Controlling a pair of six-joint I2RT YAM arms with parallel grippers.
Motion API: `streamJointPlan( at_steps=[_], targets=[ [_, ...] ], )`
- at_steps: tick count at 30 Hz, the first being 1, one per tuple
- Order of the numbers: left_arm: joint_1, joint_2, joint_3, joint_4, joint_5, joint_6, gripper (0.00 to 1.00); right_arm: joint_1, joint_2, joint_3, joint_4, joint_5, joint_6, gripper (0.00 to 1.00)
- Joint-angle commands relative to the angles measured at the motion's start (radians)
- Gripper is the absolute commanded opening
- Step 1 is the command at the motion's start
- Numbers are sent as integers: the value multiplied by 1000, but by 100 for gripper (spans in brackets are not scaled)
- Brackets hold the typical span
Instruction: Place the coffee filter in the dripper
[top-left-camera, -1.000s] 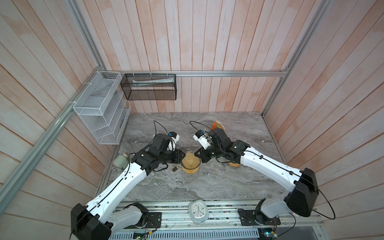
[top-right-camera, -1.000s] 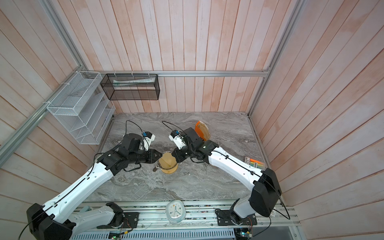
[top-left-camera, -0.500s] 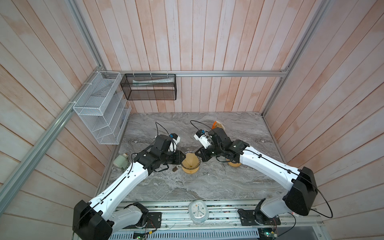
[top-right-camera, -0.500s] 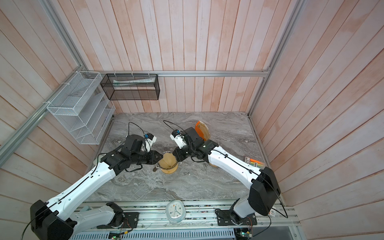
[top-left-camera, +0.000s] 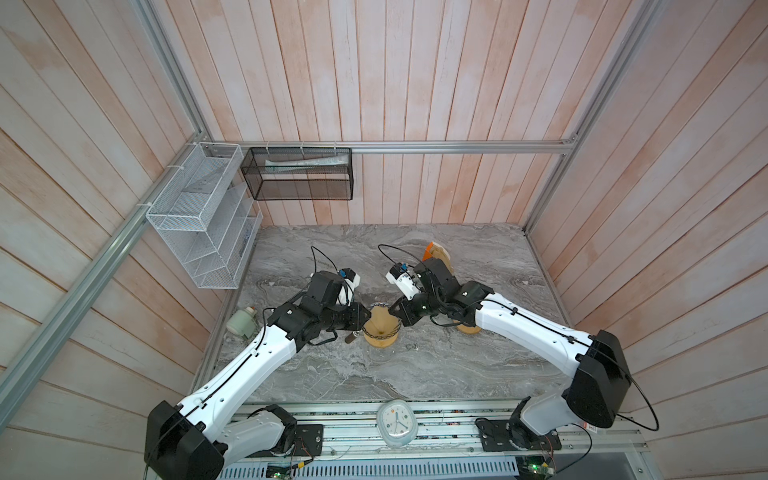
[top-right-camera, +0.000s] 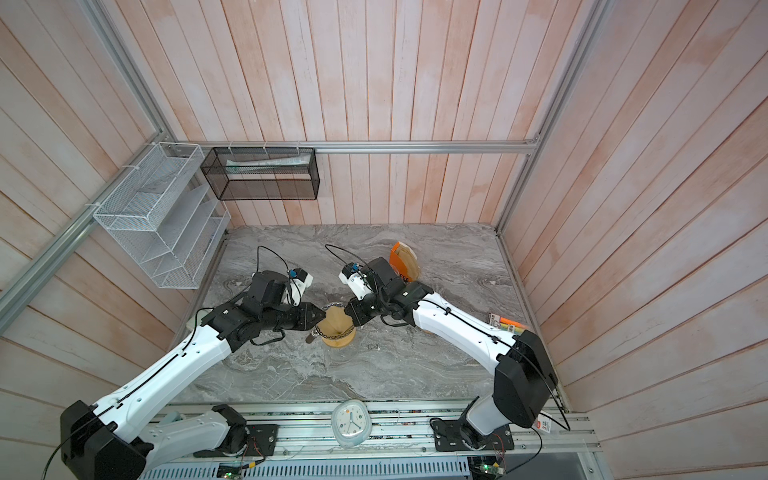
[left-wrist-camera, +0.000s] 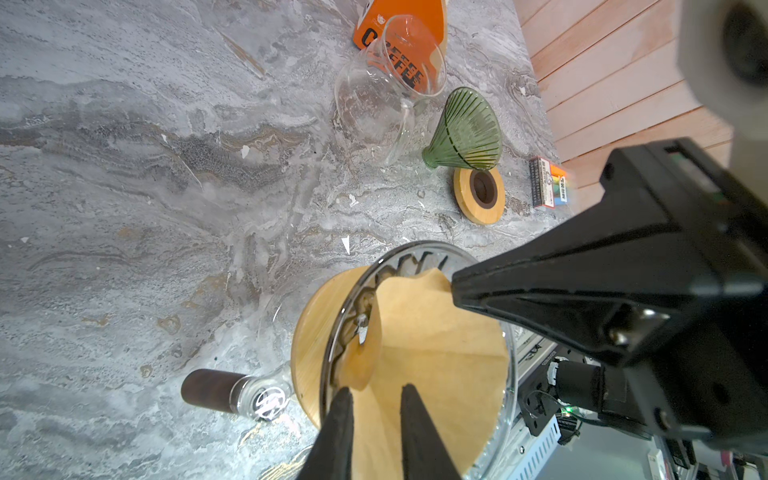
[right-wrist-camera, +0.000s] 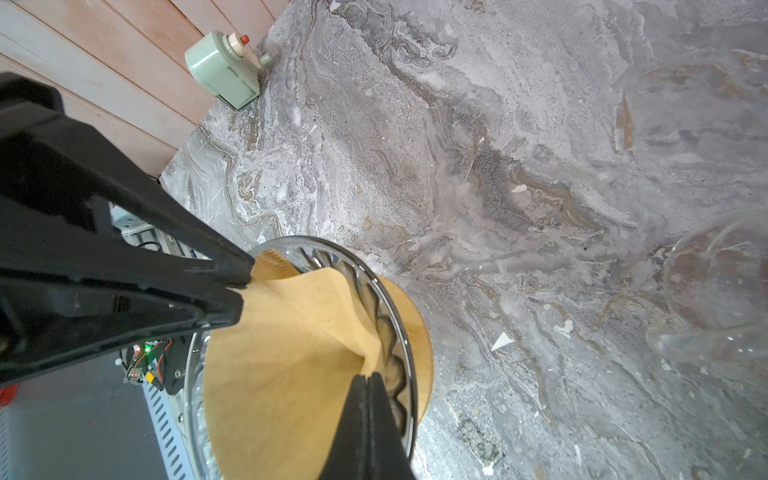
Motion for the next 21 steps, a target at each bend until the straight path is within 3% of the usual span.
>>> streamJointPlan(
  at_steps=[1, 21],
  targets=[
    [-6, -16, -16, 18, 5, 1, 24, -3, 15, -14, -8, -2, 3, 4],
    [-5, -33, 33, -2, -17, 3, 24, -1, -17, 20, -30, 16, 2, 4]
  ],
)
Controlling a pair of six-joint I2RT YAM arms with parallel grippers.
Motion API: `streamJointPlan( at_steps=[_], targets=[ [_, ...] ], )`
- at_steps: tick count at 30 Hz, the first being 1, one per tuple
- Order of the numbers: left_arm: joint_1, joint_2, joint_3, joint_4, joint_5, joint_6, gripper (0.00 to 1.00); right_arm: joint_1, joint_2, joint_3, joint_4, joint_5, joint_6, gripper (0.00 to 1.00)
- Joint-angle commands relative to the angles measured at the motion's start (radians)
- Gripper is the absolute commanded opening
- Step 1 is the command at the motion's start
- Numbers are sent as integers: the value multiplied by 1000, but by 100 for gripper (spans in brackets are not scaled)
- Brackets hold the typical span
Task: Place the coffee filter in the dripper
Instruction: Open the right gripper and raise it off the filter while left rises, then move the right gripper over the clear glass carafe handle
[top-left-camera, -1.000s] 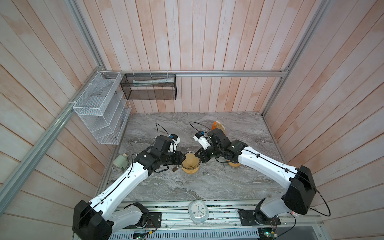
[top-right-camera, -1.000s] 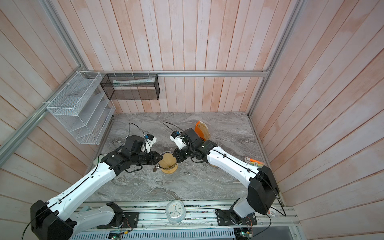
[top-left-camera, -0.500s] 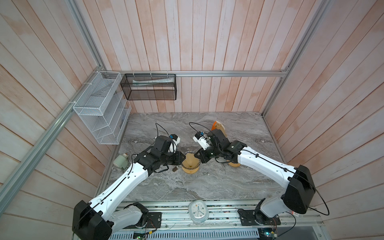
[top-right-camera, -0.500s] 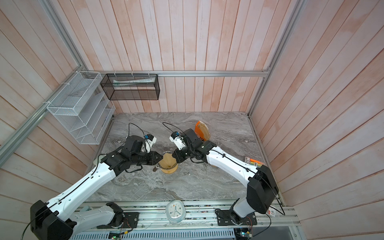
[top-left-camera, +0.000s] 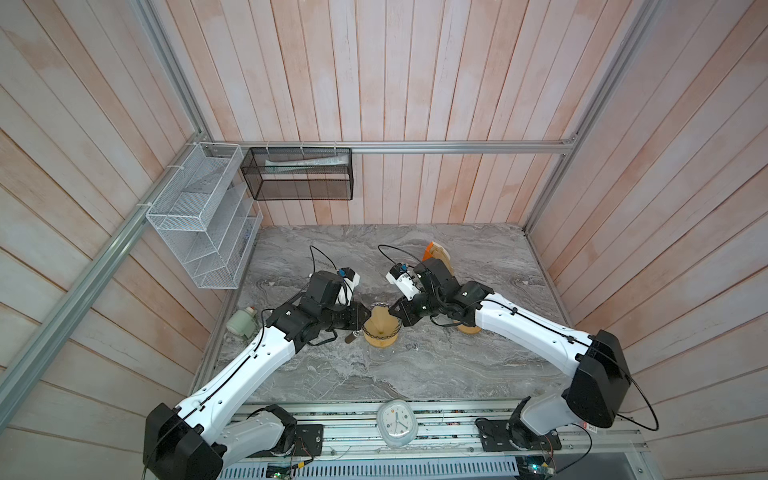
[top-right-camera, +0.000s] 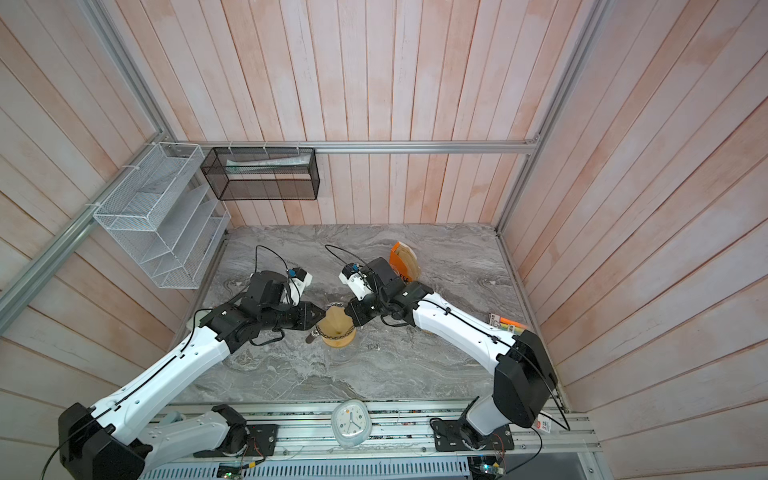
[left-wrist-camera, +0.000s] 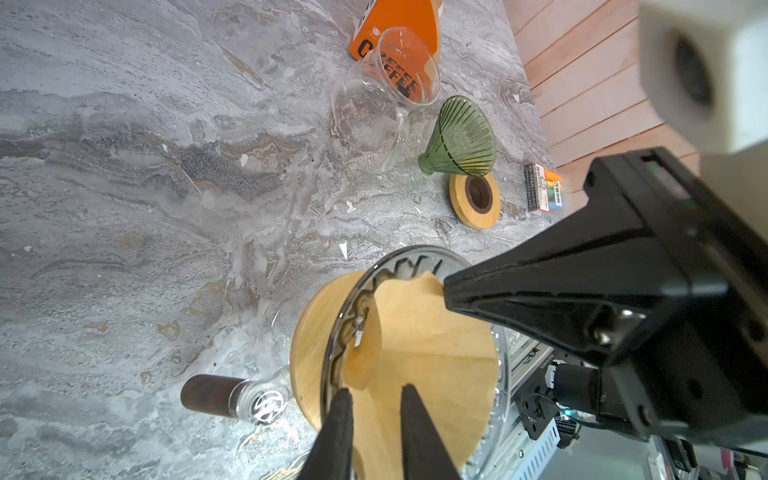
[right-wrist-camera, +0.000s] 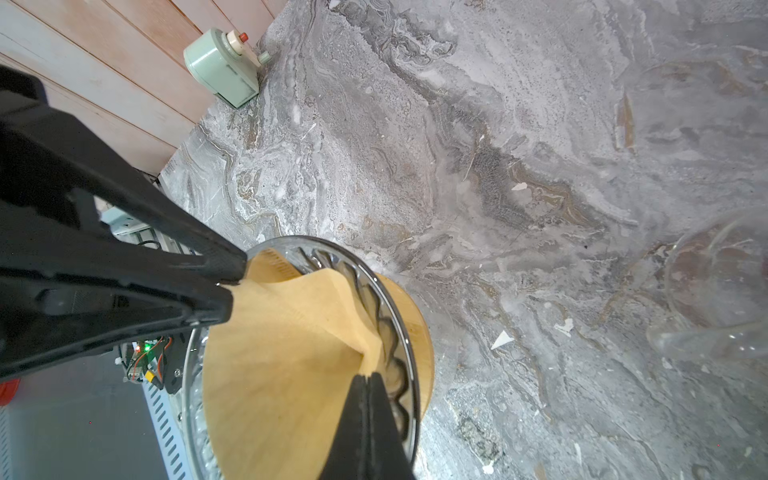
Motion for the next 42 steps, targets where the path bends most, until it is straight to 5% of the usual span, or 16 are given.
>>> streamJointPlan(
  at_steps=[1, 13, 27, 34, 42],
  targets=[
    [-6, -22, 36, -10, -15, 5, 24, -2, -17, 24, -29, 15, 1, 4],
    [-5, -29, 56, -20, -28, 9, 24, -1, -37, 48, -39, 28, 4, 16],
    [-4, -36, 71, -10, -48, 10, 24, -9, -69, 65, -29, 45, 12, 19],
    [14, 6, 166, 1, -70, 50, 24, -116, -105, 70, 0, 40, 60, 19],
    [148, 137, 323, 116, 26, 66, 25, -232, -117, 21, 67, 133, 185, 19]
  ],
)
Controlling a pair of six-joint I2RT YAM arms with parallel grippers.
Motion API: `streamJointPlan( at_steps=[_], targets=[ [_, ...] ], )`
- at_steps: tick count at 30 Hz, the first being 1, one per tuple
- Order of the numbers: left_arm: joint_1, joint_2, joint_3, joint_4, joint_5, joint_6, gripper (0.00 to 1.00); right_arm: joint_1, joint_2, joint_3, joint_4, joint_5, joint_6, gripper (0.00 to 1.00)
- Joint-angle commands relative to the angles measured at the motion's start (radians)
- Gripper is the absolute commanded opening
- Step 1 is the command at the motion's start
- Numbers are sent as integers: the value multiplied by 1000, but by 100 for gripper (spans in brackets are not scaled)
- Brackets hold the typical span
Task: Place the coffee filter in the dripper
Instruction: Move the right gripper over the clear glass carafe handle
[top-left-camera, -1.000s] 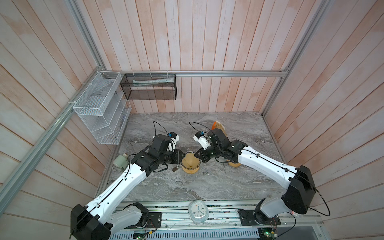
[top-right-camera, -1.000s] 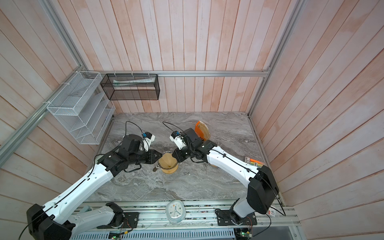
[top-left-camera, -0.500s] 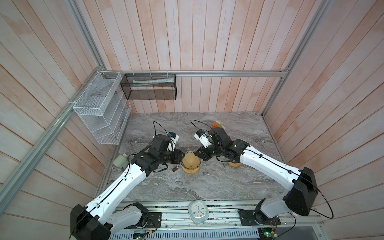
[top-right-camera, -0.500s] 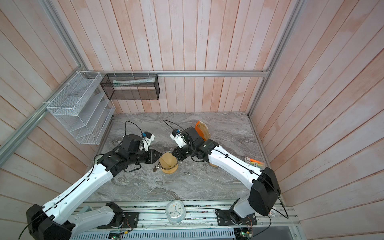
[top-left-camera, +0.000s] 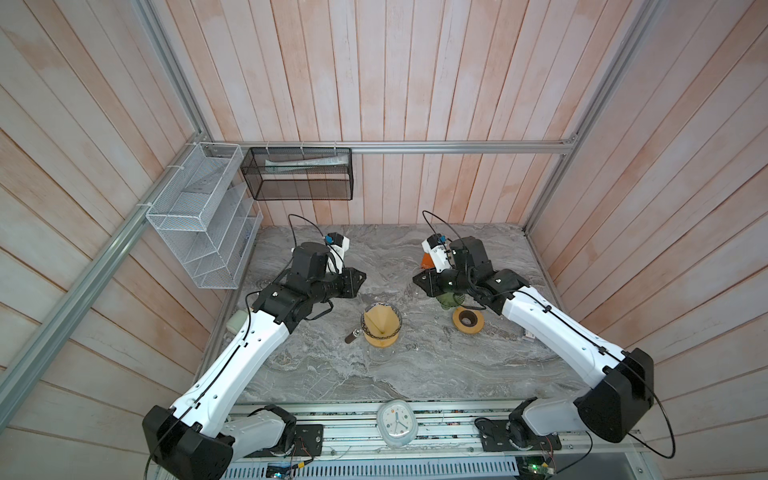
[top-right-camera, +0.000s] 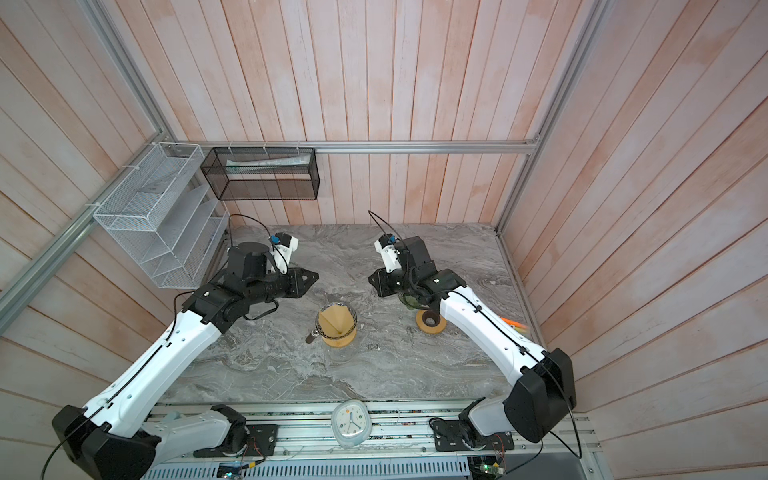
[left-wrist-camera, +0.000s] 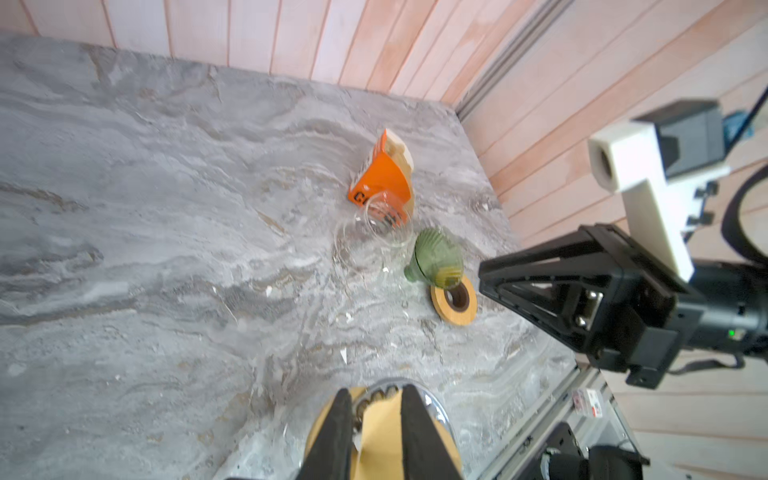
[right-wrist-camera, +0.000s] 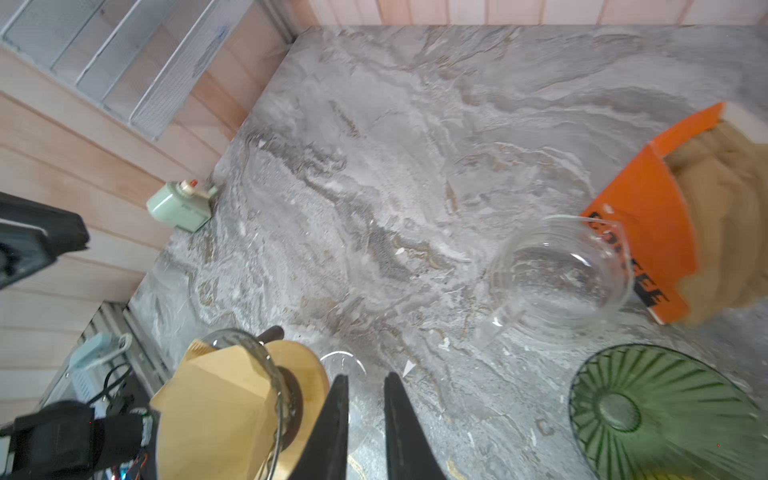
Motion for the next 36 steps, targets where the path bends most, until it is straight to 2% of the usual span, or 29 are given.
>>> streamJointPlan(
  at_steps=[1, 6, 15, 21, 27, 36],
  targets=[
    [31, 65, 85, 64, 56, 24, 25, -12, -9, -19, 46, 67, 87, 22],
    [37, 129, 140, 78, 24, 38, 27, -13, -7, -106, 148, 127, 128, 28],
    [56, 95, -59, 227, 80, -28, 28, -11, -15, -360, 368, 189, 186, 42],
    [56, 47, -141, 247, 113, -47, 28, 5, 59, -356, 395, 207, 209, 44],
    [62, 29, -136, 225, 93, 4, 28, 35, 145, -309, 414, 253, 233, 46],
    [100, 13, -181, 252, 124, 14, 28, 44, 271, -212, 390, 341, 242, 47]
  ],
)
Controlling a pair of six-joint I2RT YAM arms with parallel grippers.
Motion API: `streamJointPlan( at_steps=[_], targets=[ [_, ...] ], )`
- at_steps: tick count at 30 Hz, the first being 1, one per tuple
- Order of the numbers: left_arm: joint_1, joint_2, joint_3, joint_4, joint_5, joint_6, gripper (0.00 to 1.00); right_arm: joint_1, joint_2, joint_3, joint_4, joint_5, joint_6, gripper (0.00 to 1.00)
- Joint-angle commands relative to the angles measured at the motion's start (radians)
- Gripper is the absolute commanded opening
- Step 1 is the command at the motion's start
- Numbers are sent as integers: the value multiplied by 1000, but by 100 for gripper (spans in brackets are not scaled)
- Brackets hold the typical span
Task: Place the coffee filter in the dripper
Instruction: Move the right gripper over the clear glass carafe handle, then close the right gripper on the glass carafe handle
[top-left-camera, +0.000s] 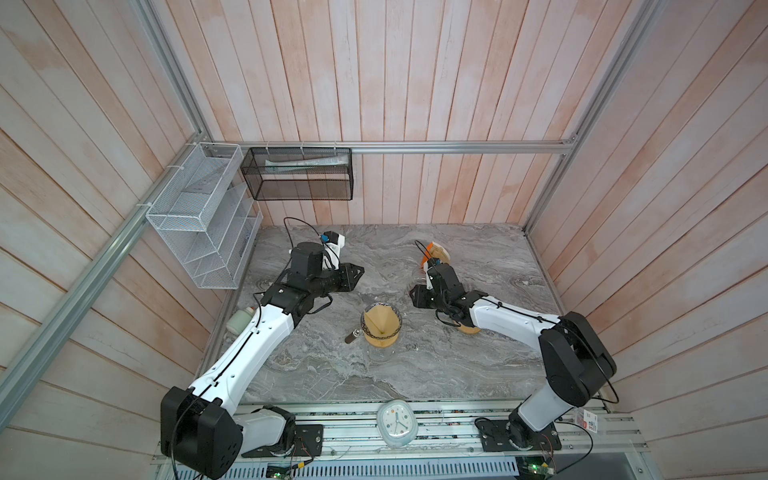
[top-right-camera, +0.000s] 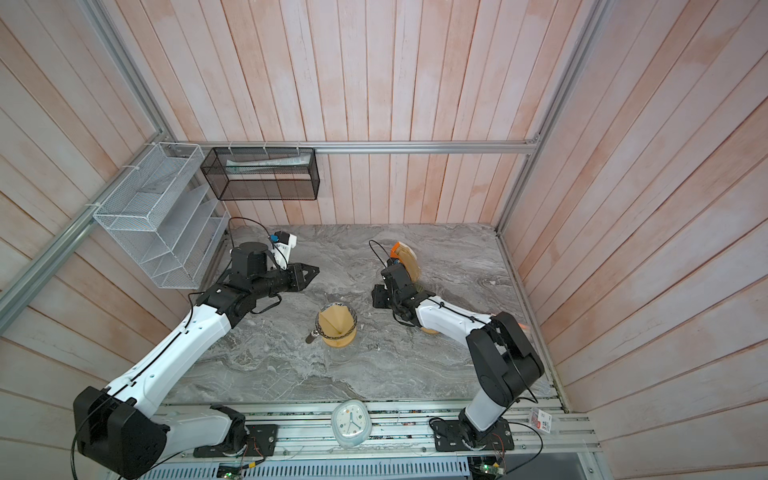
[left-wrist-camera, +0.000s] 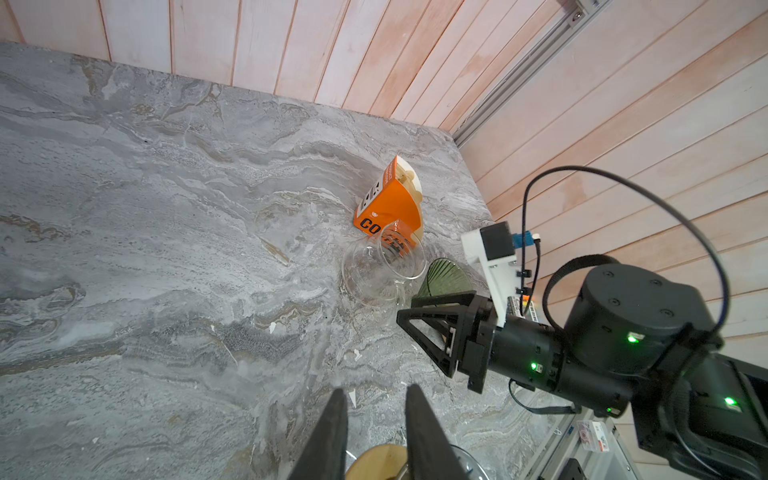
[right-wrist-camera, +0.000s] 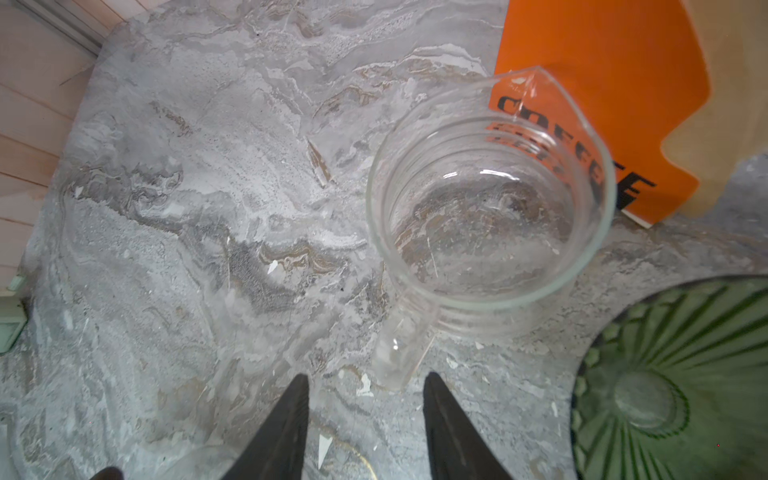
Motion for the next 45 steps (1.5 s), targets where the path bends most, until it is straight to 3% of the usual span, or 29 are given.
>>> streamJointPlan(
  at_steps=[1, 8, 14, 28, 38, 45],
  targets=[
    [28, -21, -31, 31, 33, 17, 28, 5, 39, 56, -15, 63, 13, 47],
    [79, -33, -61, 53, 77, 2, 28, 5, 91, 118, -71, 81, 15, 44],
    [85, -35, -66, 55, 84, 1, 28, 6, 100, 129, -112, 92, 17, 39],
    [90, -59, -85, 58, 84, 2, 28, 35, 155, 180, -173, 131, 7, 39],
    [97, -64, -89, 68, 94, 2, 28, 40, 171, 200, -214, 162, 0, 27],
    [100, -67, -93, 69, 100, 2, 28, 41, 186, 212, -228, 169, 0, 28]
  ],
)
